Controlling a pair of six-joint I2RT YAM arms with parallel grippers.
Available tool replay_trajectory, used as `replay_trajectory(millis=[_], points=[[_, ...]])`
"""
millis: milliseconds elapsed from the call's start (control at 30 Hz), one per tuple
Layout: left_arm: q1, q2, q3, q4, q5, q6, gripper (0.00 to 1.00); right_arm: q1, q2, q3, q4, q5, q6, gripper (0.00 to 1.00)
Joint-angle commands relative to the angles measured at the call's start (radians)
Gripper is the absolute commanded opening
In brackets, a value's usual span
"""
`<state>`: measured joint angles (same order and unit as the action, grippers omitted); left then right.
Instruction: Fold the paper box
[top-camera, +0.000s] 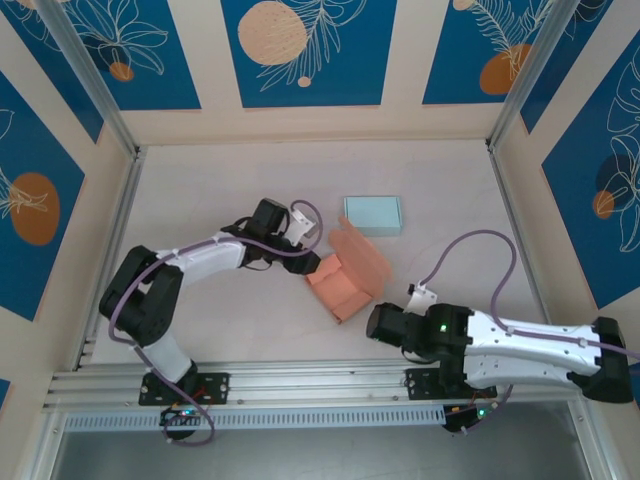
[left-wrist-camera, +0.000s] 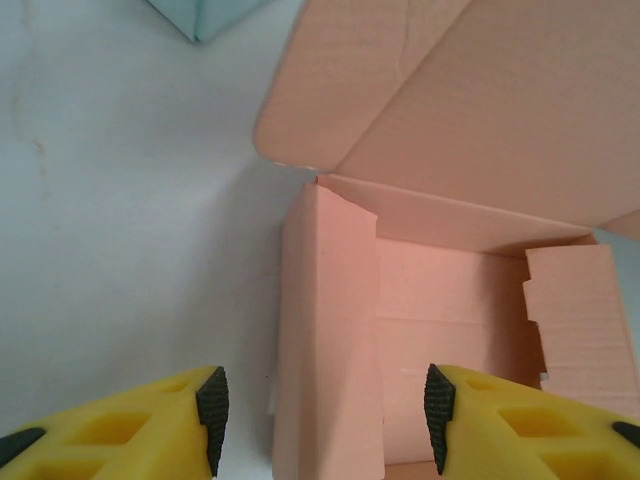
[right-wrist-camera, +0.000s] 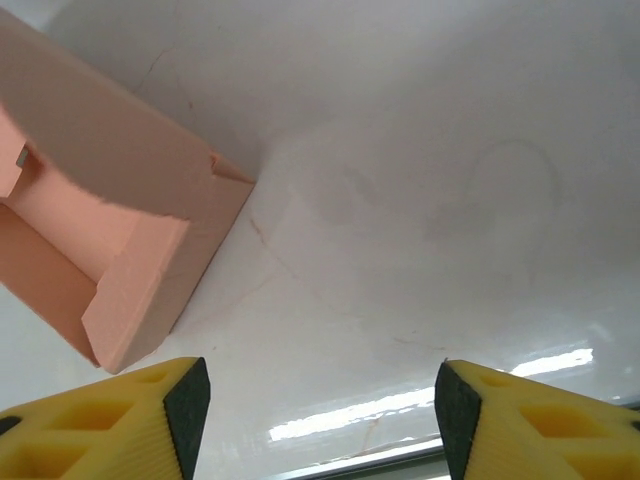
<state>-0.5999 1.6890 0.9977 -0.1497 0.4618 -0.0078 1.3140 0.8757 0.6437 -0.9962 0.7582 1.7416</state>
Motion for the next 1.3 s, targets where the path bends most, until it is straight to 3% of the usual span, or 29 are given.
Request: replay_trajectory(millis=[0,333,600,767,867,1067,1267], points=[[-0.022,0.037,0.026,-0.023,-0.052,0.028,0.56,0.025,0.052,0.037,0.071,0.089,0.113,0.66],[-0.073,0.099,0.051,0.017,-0.249,0.003,0.41,-0.061,0.163,0.030,0.248,-0.002,-0.025,0.70],[-0.086,-0.002,-0.125,0.188,-0.444,-0.148,0.10,-0.144,0.203,0.032,0.311,-0.074,-0.127,0.70],[-0.096,-0.074,-0.248,0.301,-0.588,-0.301,0.09,-0.228,0.249,0.058,0.381,-0.153,-0.274,0.69],[-0.110,-0.073,-0.247,0.271,-0.634,-0.286,0.09,-0.311,0.331,0.145,0.373,-0.226,-0.431,0.69],[-0.127,-0.089,-0.243,0.194,-0.768,-0.282,0.09,-0.399,0.530,0.305,0.346,-0.264,-0.582,0.66],[-0.128,-0.090,-0.246,0.192,-0.767,-0.276,0.09,-0.456,0.696,0.410,0.382,-0.294,-0.665,0.59]])
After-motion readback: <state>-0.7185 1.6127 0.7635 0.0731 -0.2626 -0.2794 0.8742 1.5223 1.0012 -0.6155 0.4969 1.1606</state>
